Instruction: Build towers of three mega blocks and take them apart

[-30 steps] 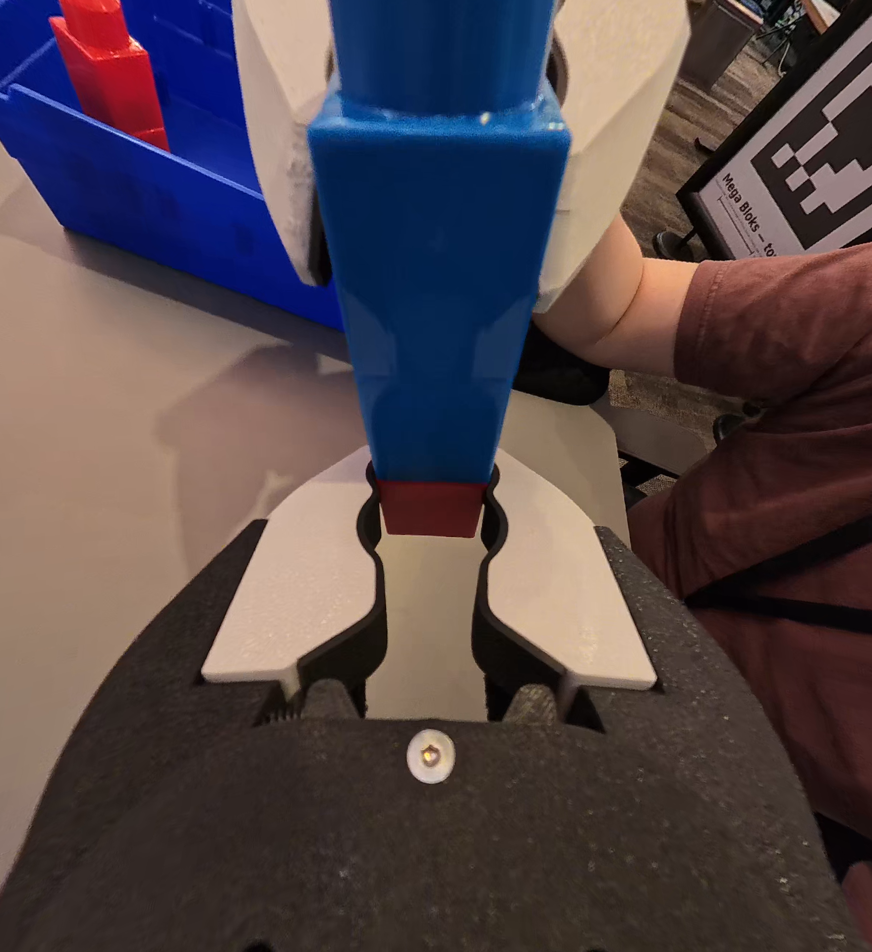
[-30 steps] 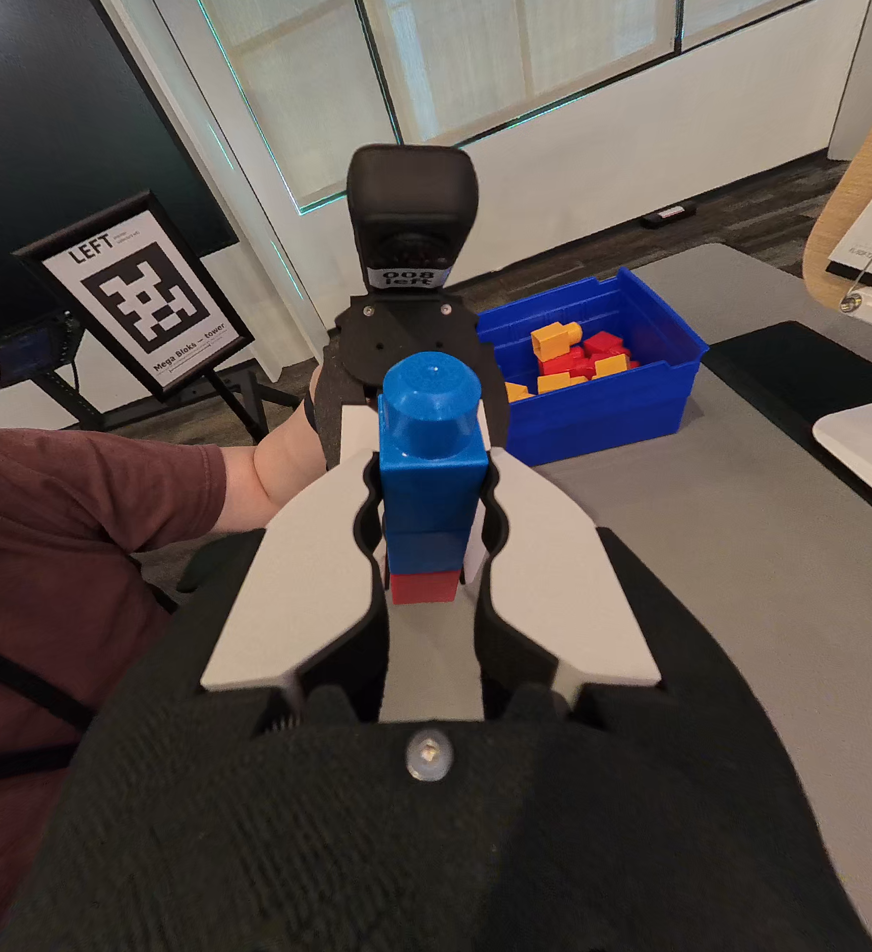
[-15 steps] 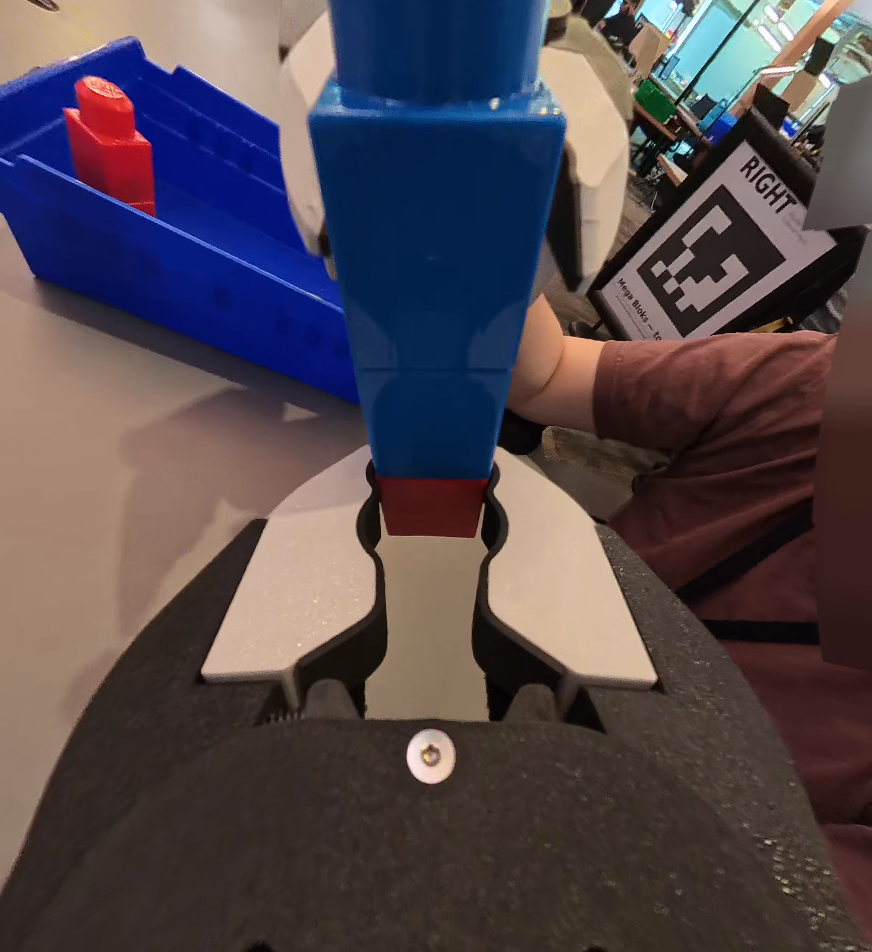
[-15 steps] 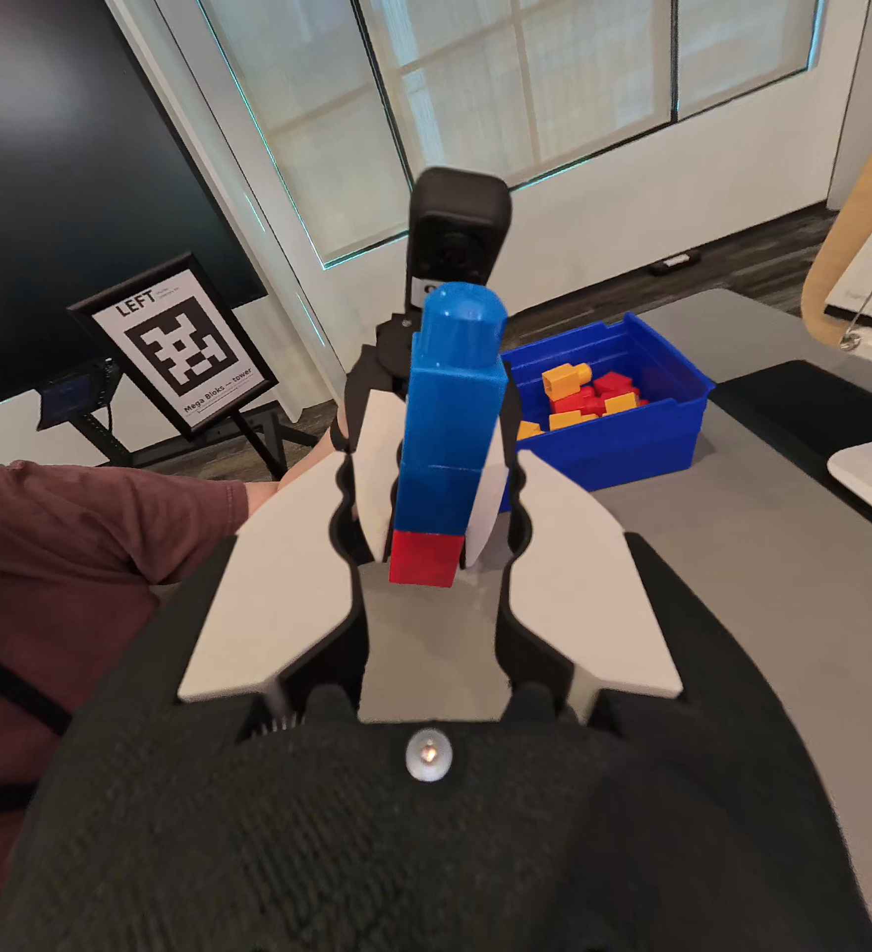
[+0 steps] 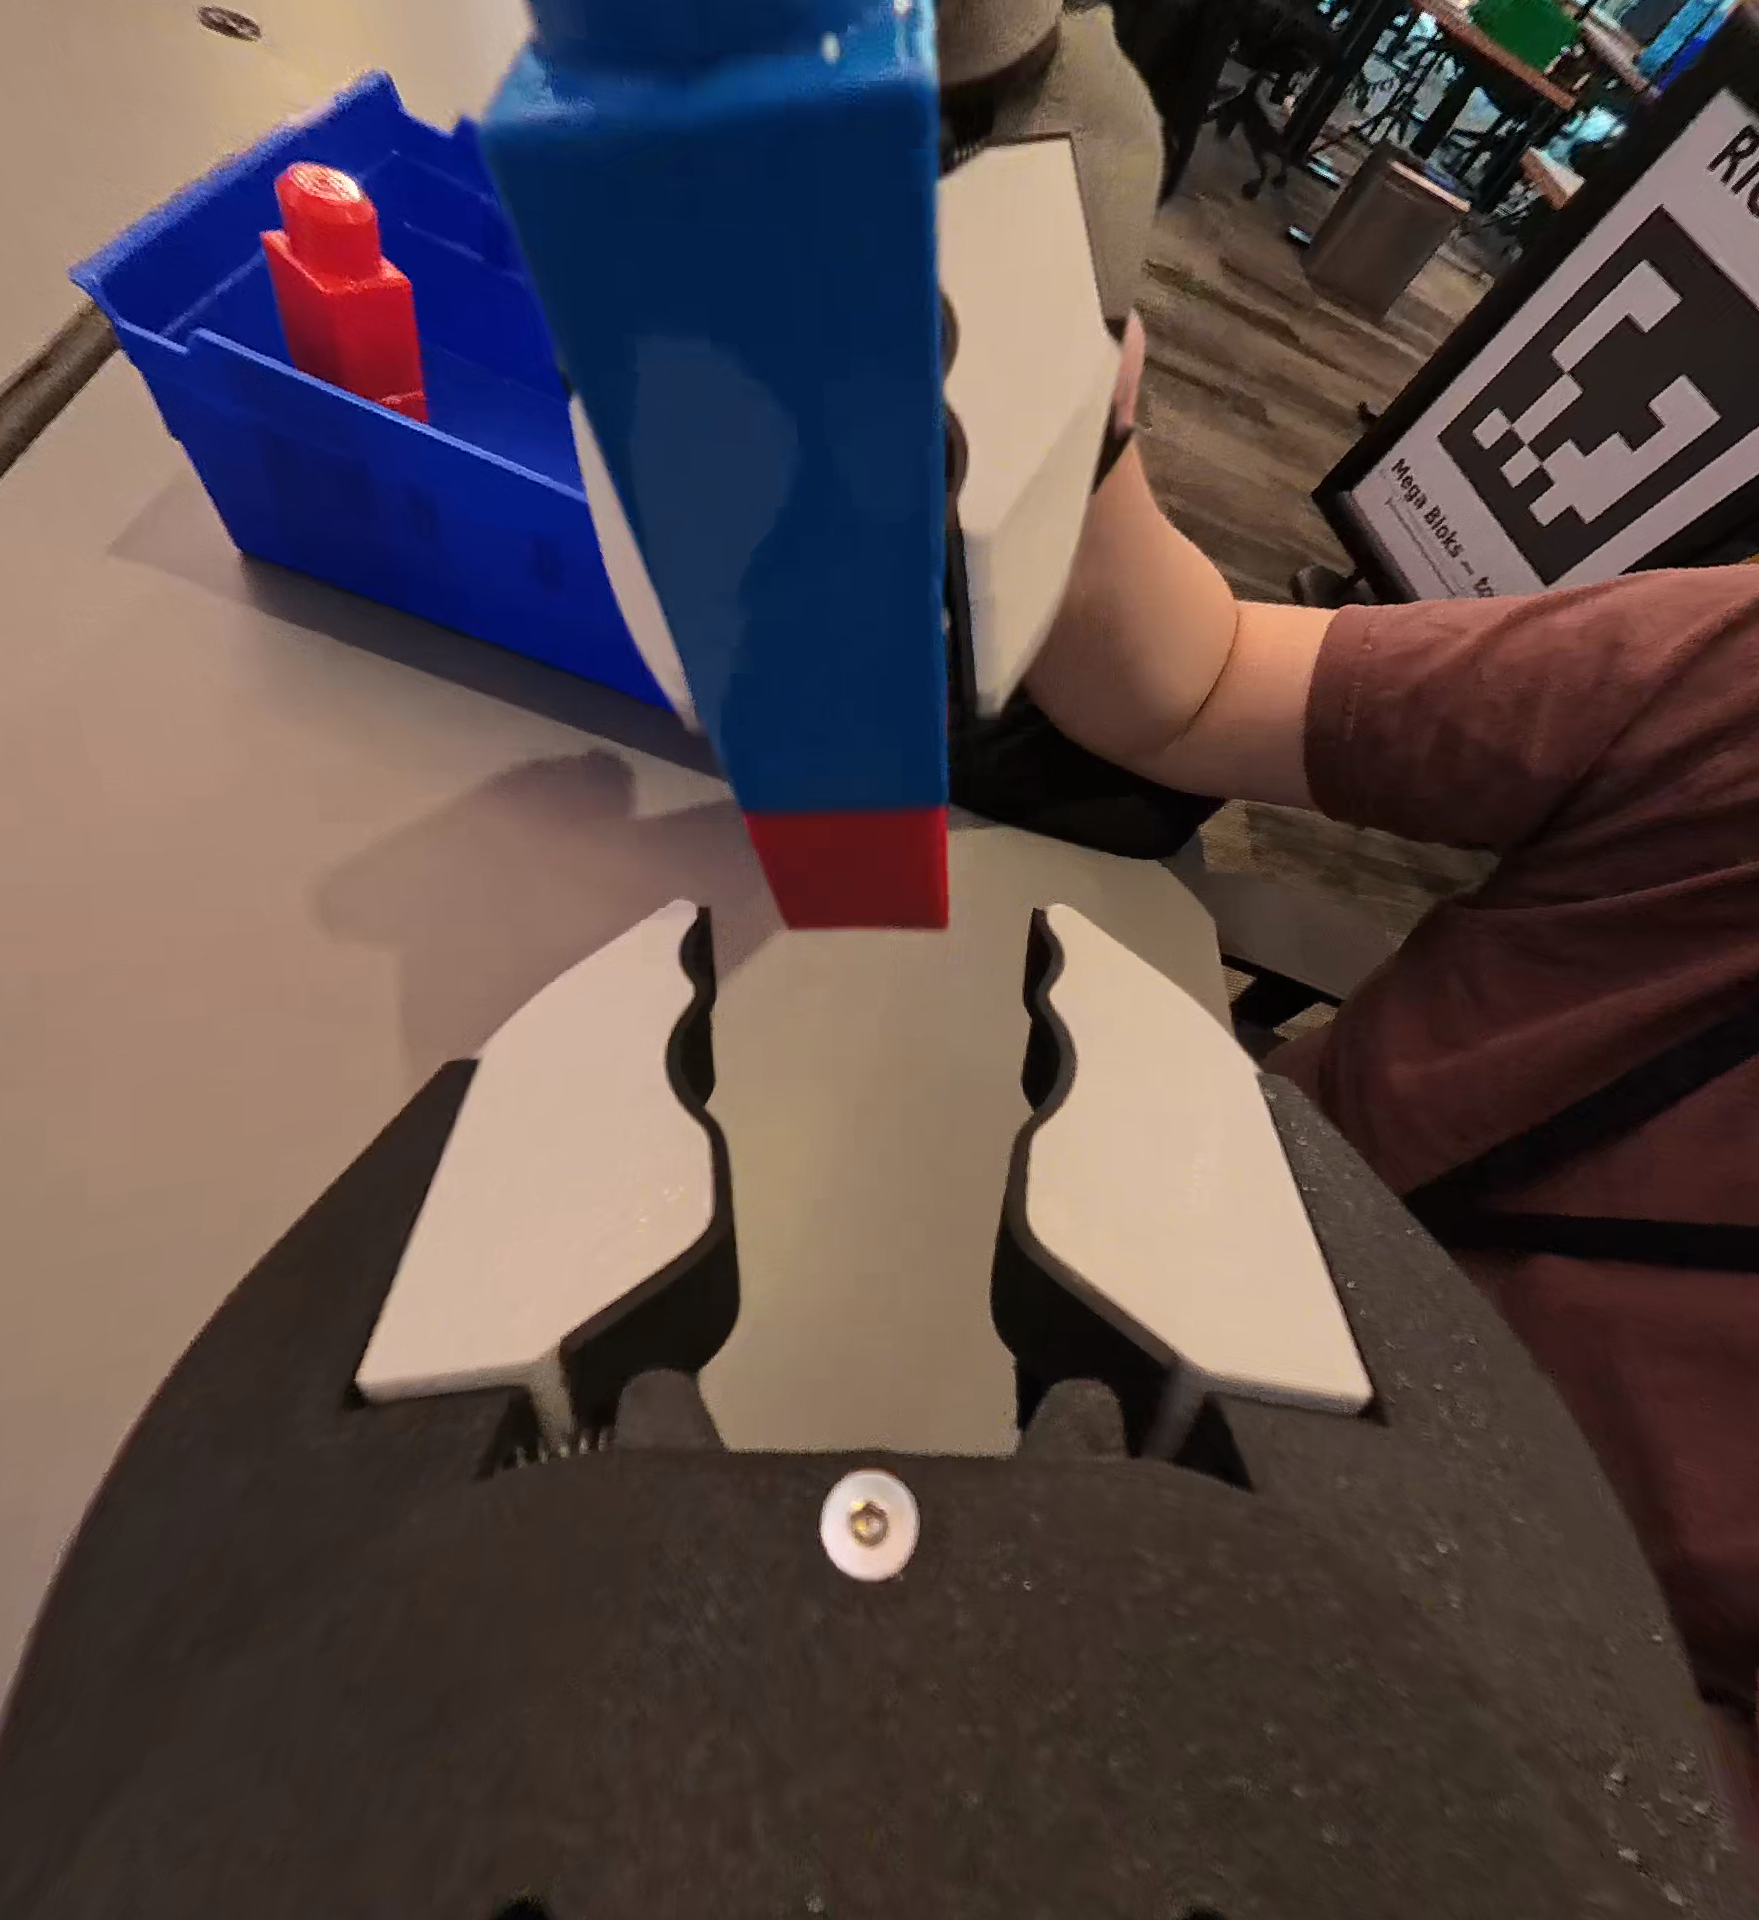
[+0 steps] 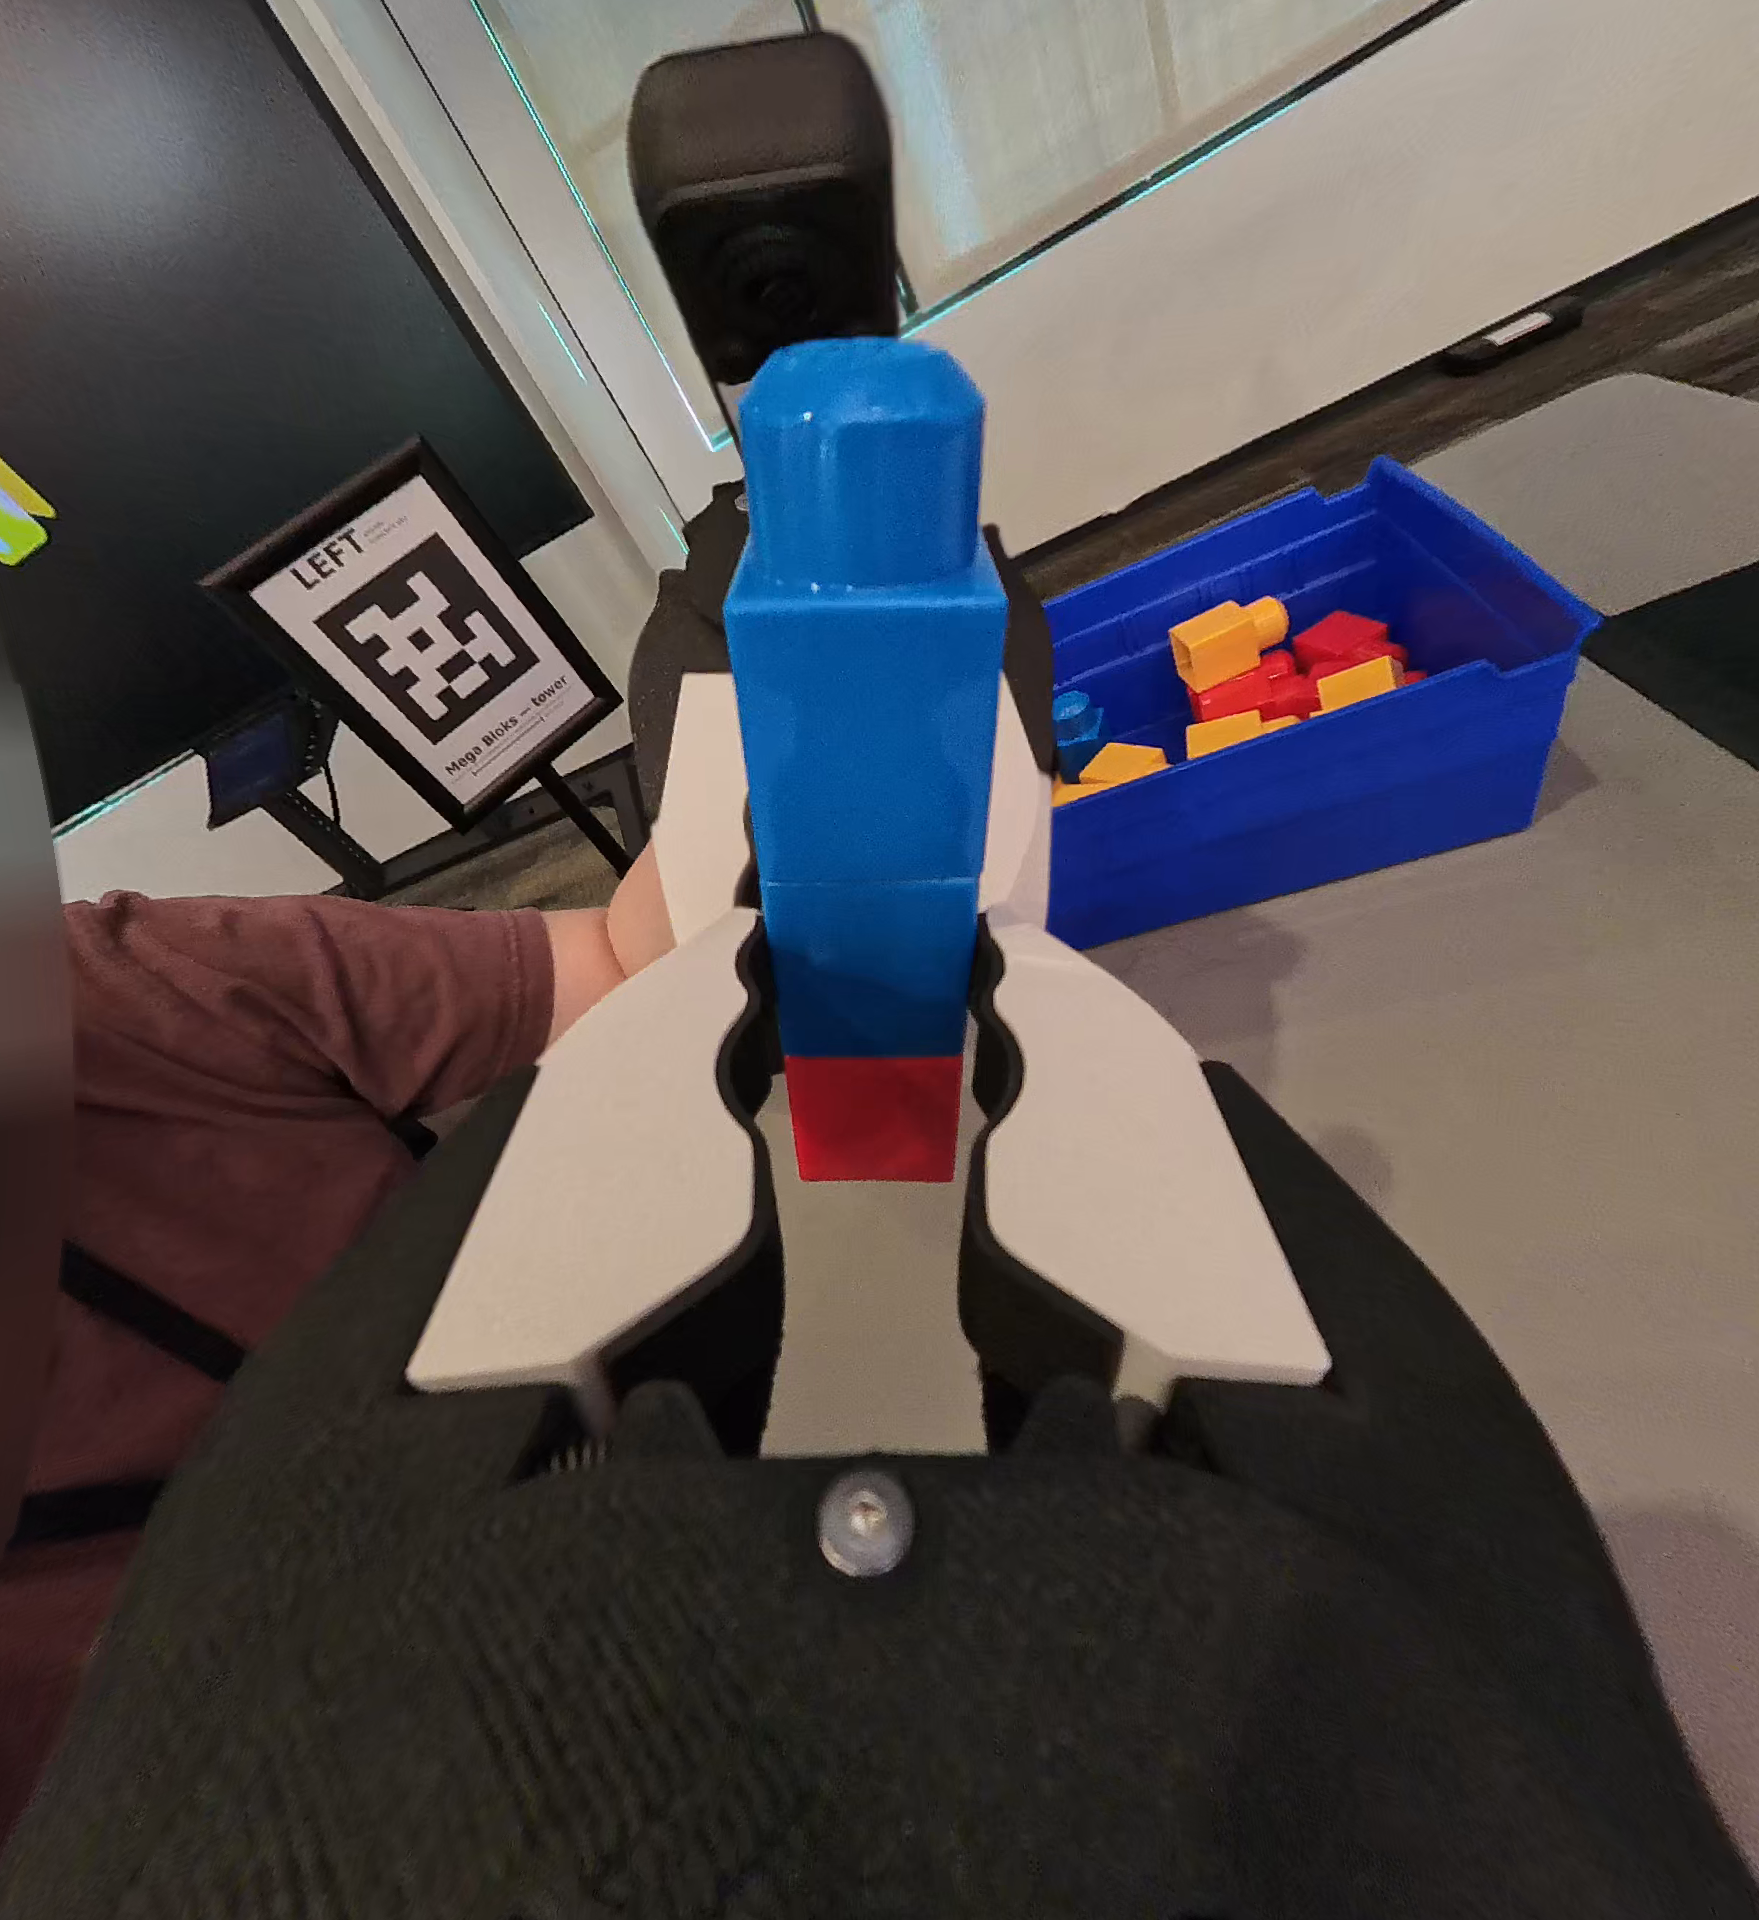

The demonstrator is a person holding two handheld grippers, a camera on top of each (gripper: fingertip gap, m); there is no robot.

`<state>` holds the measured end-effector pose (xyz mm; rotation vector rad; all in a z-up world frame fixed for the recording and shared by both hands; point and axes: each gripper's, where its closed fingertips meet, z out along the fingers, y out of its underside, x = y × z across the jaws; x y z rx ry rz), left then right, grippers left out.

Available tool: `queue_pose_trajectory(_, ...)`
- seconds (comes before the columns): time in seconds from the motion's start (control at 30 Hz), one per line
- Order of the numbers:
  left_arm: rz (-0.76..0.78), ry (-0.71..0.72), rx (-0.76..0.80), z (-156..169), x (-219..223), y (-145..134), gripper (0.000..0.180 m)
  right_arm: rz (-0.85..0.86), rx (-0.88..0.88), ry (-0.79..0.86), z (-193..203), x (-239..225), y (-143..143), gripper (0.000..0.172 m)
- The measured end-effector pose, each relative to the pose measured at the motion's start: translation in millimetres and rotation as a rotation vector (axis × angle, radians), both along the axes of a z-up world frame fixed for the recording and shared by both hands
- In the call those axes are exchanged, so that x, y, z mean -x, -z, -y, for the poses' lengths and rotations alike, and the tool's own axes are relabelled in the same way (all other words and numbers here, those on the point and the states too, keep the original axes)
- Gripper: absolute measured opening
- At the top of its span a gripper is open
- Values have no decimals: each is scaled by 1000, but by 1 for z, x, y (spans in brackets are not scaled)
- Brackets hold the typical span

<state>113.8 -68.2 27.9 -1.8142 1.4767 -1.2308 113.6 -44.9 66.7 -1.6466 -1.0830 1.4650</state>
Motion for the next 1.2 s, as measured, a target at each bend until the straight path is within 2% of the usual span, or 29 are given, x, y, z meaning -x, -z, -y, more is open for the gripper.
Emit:
queue_pose_trajectory(0.13,89,-44,-29,-5,16,-26,60,-25,-28,41,-8,-25,-16,37)
queue_pose_trajectory(0.2,153,-79,-48,-9,26,-42,59,-29,-126,126,-19,-56,-32,37)
queue_pose_trajectory(0.27,219,-104,-59,-11,36,-58,56,-34,-256,376,-48,-110,-50,37)
queue_pose_trajectory(0.33,270,-116,-66,-10,44,-71,53,15,-362,753,-88,-185,-52,37)
queue_pose_trajectory(0.4,288,-125,-85,-9,49,-77,53,124,-379,1071,-117,-255,-32,36)
queue_pose_trajectory(0.47,278,-127,-102,-9,52,-77,53,179,-286,1231,-132,-295,1,36)
queue_pose_trajectory(0.57,260,-115,-111,-6,52,-74,52,197,-141,1277,-143,-313,48,37)
queue_pose_trajectory(0.77,252,-78,-122,3,48,-76,52,364,-33,1255,-155,-323,131,37)
queue_pose_trajectory(0.87,242,-70,-129,5,47,-75,52,320,17,1220,-159,-317,147,37)
queue_pose_trajectory(0.97,245,-60,-125,7,45,-76,51,382,-5,1217,-159,-321,158,37)
queue_pose_trajectory(1.1,233,-54,-124,8,43,-73,51,418,-103,1234,-162,-323,154,37)
queue_pose_trajectory(1.2,222,-47,-116,9,41,-71,51,419,-81,1203,-165,-316,162,37)
